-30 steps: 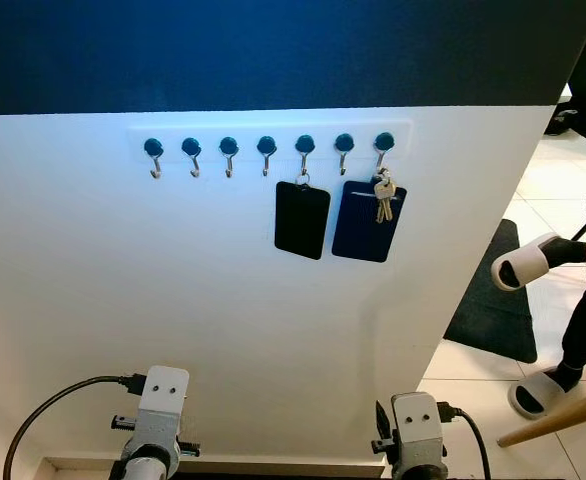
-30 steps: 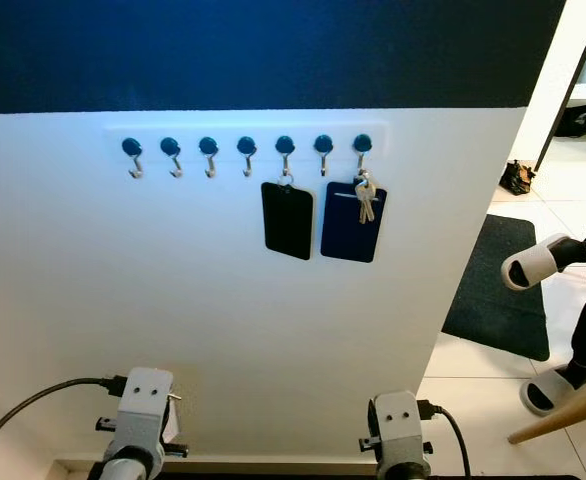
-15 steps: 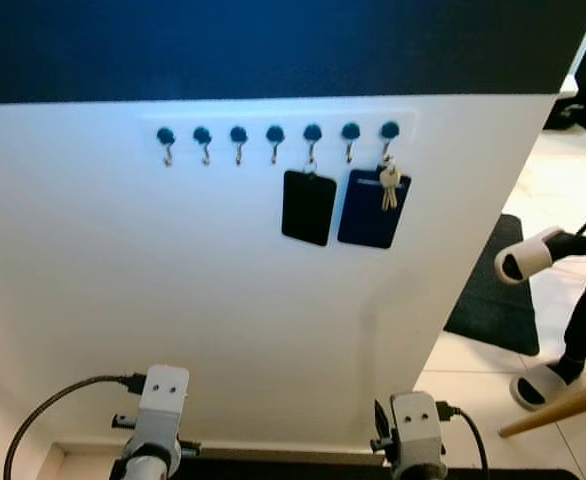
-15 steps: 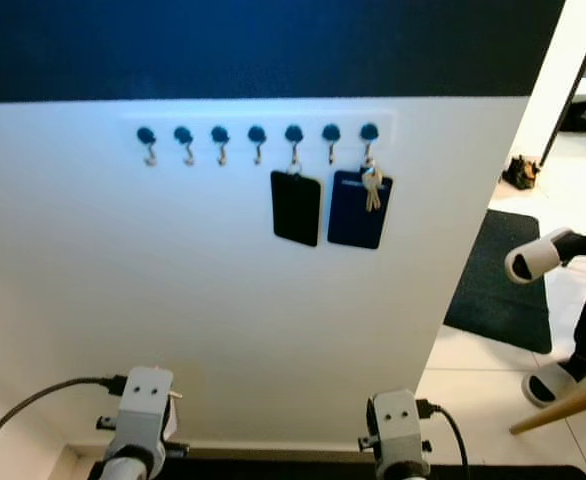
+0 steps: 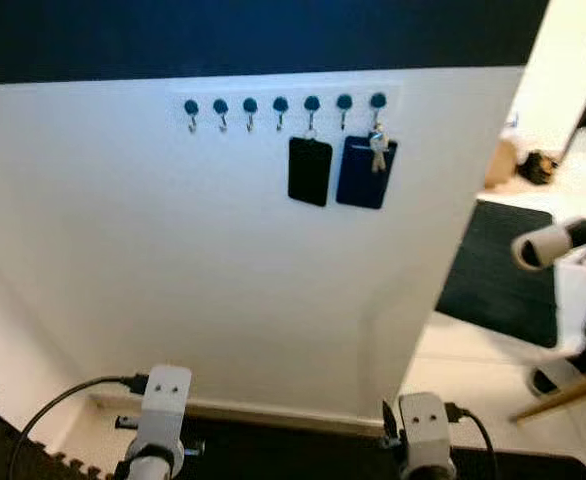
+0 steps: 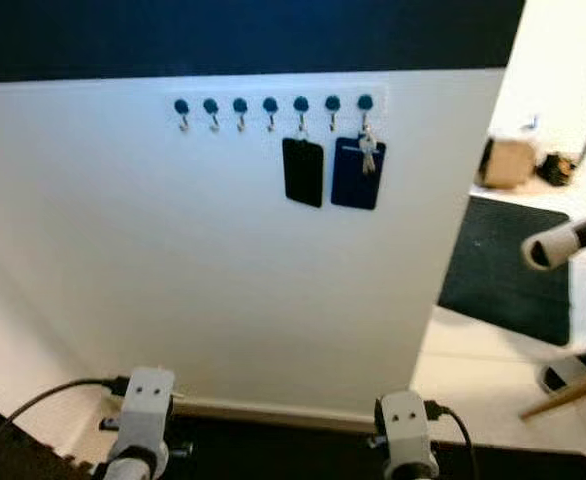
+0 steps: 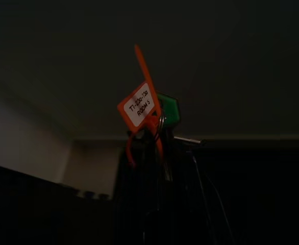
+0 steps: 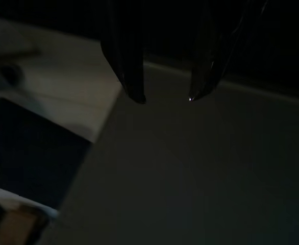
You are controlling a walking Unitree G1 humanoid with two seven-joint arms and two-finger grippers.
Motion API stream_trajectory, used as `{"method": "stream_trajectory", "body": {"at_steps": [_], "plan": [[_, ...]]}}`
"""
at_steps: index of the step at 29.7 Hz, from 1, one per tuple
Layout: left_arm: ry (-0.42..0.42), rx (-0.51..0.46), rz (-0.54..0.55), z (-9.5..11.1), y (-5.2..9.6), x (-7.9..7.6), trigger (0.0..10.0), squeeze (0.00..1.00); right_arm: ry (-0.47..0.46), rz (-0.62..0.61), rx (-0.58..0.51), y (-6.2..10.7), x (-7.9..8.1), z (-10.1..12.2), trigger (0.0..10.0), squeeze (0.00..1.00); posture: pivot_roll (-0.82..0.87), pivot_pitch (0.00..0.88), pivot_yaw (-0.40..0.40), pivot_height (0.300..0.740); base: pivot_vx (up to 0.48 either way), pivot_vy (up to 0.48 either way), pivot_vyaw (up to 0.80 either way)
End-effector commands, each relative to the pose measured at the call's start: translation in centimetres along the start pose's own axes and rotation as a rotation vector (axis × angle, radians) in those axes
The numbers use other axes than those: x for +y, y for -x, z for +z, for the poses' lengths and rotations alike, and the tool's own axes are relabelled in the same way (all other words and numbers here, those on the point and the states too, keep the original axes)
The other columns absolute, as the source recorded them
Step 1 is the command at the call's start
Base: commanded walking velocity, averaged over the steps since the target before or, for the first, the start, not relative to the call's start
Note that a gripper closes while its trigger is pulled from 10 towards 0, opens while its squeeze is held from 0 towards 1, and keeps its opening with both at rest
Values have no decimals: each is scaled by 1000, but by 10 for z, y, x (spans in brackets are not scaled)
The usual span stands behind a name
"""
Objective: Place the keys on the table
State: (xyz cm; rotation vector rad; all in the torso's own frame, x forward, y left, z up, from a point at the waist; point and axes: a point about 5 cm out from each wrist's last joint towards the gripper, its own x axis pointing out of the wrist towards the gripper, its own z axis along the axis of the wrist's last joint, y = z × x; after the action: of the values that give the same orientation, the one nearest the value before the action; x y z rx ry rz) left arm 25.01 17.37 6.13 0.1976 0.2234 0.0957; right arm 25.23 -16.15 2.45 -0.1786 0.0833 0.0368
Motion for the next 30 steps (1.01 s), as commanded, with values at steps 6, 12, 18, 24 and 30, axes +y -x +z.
{"method": "stream_trajectory", "body": {"at_steps": [6, 12, 18, 24, 30], "plan": [[-12, 42, 12, -11, 5, 2, 10000, 0, -8, 17, 39, 6, 7, -9, 10000, 0, 170, 162, 44, 740, -428, 0, 0], [-11, 40, 14, -10, 4, 3, 10000, 0, -9, 19, 38, 6, 8, -9, 10000, 0, 170, 162, 44, 740, -198, 0, 0], [-10, 39, 13, -10, 4, 2, 10000, 0, -10, 19, 38, 6, 8, -9, 10000, 0, 171, 162, 44, 740, 0, 0, 0], [-9, 39, 11, -9, 4, 2, 10000, 0, -10, 19, 38, 5, 8, -9, 10000, 0, 171, 162, 45, 740, 0, 0, 0], [-11, 40, 9, -10, 3, 1, 10000, 0, -13, 16, 38, 5, 8, -9, 10000, 0, 168, 159, 45, 740, 0, 0, 0]]}}
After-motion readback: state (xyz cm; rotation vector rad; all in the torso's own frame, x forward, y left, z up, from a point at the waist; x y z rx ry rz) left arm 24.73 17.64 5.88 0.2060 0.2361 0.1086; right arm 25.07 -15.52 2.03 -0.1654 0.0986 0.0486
